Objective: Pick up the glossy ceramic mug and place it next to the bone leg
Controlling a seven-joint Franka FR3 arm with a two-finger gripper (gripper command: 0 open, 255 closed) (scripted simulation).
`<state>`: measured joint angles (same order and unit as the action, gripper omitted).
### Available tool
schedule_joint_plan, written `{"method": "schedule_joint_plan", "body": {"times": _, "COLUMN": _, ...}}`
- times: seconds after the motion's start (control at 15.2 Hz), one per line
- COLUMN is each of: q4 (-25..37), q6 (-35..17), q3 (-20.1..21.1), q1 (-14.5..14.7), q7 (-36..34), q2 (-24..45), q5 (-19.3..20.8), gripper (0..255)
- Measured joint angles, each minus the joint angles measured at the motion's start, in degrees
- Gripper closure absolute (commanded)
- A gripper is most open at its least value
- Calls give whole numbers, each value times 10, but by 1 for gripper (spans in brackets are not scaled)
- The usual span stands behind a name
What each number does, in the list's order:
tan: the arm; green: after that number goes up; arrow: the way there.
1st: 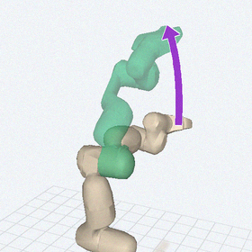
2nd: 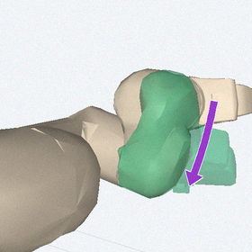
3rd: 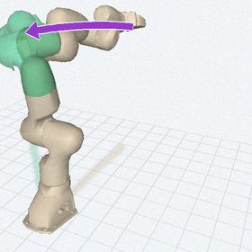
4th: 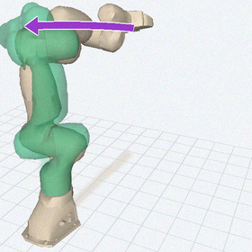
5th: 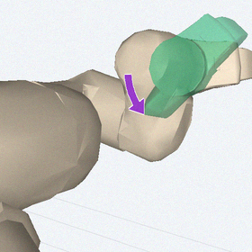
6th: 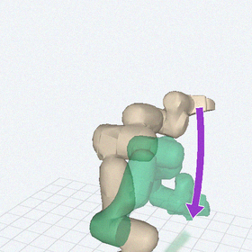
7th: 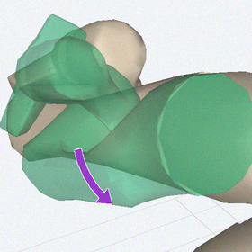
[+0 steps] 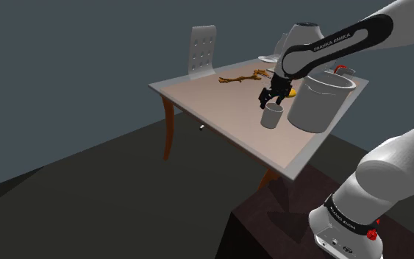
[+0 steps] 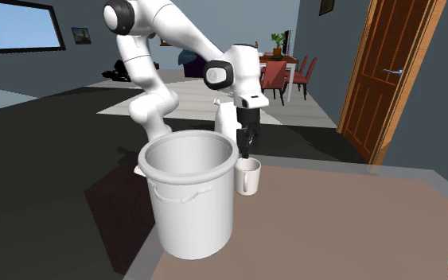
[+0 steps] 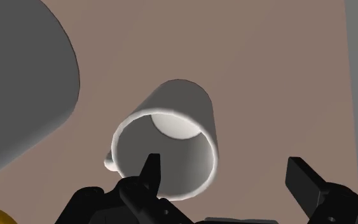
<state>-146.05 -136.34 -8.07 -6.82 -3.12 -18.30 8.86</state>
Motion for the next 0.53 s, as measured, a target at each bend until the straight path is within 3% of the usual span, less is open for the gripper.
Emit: {"method": "schedule_joint_plan", "body": {"times": 0.53, "q4": -13, "q6": -79, "q3": -8, "q1": -4, "q7": 0, "q2": 63, "q5": 3, "gripper": 0}}
